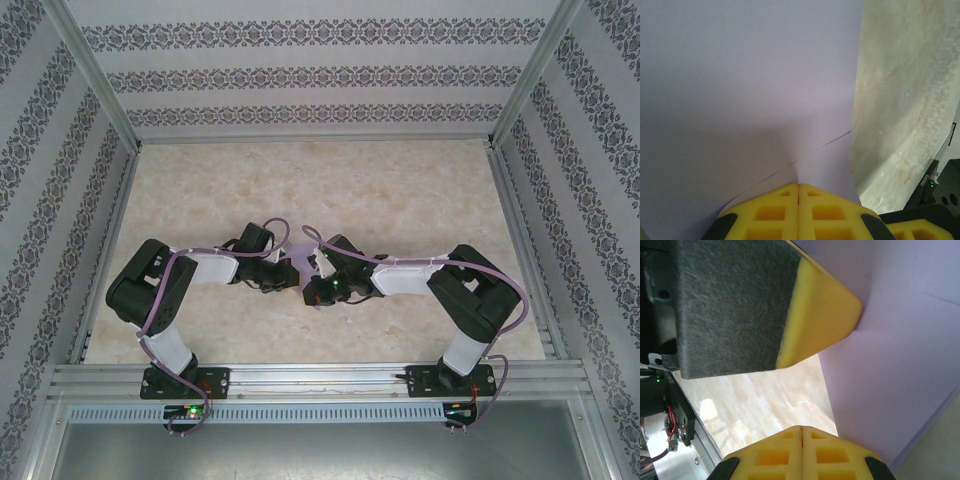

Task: Fold a paper plane with a square sheet of paper (fold left side to right side)
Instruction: Third fold the triangle at the center of the table.

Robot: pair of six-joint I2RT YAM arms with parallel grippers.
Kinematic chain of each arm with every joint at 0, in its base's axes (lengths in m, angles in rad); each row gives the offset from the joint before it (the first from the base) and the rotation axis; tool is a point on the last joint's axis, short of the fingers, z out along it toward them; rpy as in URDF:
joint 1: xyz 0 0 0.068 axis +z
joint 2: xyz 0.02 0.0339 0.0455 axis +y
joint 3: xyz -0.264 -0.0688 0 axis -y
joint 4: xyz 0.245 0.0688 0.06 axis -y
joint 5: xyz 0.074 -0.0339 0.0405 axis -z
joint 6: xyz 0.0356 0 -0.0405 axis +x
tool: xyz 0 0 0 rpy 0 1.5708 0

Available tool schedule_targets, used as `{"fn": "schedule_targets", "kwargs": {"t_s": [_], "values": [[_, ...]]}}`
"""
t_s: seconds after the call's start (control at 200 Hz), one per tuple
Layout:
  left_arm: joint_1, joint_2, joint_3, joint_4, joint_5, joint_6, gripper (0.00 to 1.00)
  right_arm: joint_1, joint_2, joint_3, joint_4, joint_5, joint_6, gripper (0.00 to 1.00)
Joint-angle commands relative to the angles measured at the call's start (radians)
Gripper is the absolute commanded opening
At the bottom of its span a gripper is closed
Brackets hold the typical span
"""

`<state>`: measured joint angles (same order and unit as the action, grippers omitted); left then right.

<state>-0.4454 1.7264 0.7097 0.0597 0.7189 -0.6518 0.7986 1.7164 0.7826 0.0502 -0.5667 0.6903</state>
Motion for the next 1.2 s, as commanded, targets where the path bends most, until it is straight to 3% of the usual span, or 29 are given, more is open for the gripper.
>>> {"fn": "schedule_targets", "kwargs": {"t_s": [0.0, 1.199], "values": [[-0.008, 0.065, -0.016, -0.071, -0.124, 0.018, 0.06, 0.001, 0.024, -0.014, 0.011, -0.004, 0.017, 0.00], [-0.006, 0.070, 0.002, -0.107, -0.151, 0.028, 0.06, -0.004, 0.065, -0.063, 0.002, -0.023, 0.034, 0.00]]}}
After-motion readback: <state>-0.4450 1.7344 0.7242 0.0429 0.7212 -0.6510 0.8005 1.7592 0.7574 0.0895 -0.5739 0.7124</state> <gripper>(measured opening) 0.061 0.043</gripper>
